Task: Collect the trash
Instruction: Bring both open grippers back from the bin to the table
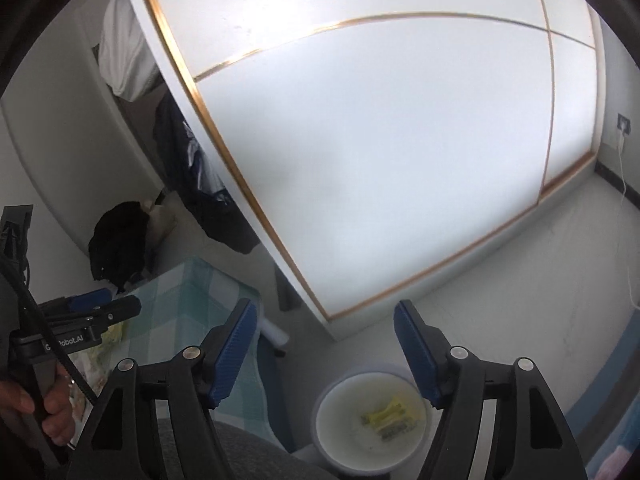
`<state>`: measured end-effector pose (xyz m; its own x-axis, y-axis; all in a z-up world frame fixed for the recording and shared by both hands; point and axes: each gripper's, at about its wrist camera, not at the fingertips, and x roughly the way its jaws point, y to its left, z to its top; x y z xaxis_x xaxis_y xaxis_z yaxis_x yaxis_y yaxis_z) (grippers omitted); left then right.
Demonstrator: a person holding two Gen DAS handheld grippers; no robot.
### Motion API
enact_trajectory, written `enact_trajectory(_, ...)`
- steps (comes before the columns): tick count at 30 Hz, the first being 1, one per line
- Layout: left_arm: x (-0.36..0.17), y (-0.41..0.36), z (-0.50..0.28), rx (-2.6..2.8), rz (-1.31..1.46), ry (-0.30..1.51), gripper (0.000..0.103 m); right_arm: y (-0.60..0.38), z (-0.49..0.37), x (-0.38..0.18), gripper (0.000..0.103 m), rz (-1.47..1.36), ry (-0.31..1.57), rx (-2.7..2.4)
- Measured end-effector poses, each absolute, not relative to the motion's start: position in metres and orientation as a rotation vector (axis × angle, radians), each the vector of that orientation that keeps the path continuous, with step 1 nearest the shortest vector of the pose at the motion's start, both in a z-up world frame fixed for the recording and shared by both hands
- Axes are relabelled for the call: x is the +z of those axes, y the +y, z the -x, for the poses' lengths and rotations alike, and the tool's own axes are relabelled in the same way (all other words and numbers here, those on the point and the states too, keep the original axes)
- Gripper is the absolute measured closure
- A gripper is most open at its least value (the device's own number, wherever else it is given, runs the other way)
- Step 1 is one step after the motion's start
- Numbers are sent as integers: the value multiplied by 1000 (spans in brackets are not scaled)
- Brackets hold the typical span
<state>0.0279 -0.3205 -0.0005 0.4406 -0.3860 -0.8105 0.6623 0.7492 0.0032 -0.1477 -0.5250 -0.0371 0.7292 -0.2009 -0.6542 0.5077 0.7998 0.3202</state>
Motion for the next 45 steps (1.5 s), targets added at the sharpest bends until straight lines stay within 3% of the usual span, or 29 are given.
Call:
enact_trajectory(3,14,-292,-32,-623,-278,858,31,-503,140,-10,24,-483,594,-374)
enact_trajectory(7,28,-244,-36,-557,-201,803,20,-468,128,19,21,-430,548,-308)
enact_trajectory(20,57,-111,-35,-316,-15,694,18,-330,94,59,9,-223,475,-127)
enact_trajectory(25,57,-73,-28,-247,36,638,6,-286,86,59,4,-190,464,-74)
enact_trajectory(45,-1,41,-53,-108,123,658,6,-169,23,0,4,-49,544,142)
